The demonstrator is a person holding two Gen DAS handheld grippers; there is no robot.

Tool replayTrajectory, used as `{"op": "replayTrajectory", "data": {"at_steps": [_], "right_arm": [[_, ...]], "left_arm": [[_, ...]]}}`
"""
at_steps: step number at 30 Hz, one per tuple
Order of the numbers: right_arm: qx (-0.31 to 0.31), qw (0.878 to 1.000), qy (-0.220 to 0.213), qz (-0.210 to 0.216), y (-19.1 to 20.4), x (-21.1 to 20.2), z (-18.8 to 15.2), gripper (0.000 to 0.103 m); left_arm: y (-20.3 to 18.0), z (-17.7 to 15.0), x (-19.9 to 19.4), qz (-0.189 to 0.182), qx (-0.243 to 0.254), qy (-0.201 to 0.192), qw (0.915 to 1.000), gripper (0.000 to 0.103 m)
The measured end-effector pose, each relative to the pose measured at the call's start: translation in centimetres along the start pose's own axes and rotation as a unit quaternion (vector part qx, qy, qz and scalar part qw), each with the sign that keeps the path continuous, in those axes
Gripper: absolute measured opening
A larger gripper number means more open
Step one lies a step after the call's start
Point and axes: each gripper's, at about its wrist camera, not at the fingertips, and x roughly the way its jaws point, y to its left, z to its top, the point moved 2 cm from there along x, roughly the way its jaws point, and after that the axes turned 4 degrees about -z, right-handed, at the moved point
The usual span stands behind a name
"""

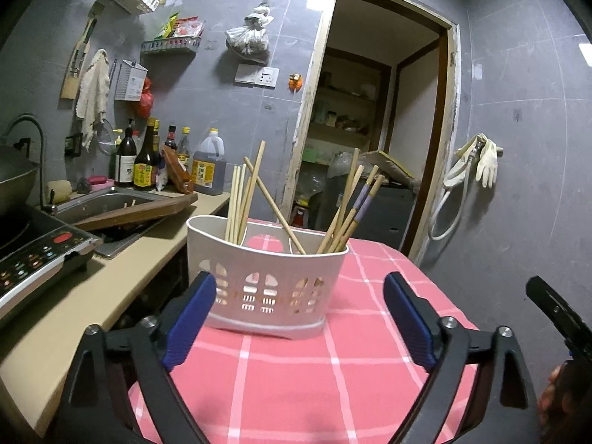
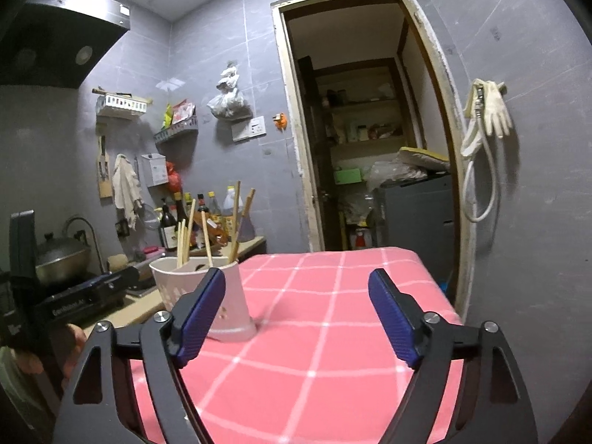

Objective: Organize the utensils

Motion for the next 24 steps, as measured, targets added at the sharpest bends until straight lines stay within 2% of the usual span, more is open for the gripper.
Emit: {"op": "replayTrajectory", "data": {"at_steps": [6, 14, 24], "right_arm": [[-0.003, 1.000, 0.000, -0.019, -0.5, -2.4, -0.5, 0.102], [-0.028, 0.999, 0.003, -0.034, 0.2, -4.2, -1.9, 0.103], [-0.013, 0.998, 0.006, -0.057, -0.4, -5.5, -3.5, 0.103]], "left_arm": [[-1.1, -1.3, -1.8, 0.022, 0.021, -0.009, 0.9995, 0.099], [-1.5, -3.2, -3.3, 0.049, 0.034, -0.011, 0.9982, 0.101], [-1.6, -5.3, -5.3, 0.067, 0.037, -0.014, 0.9970, 0.101]]}}
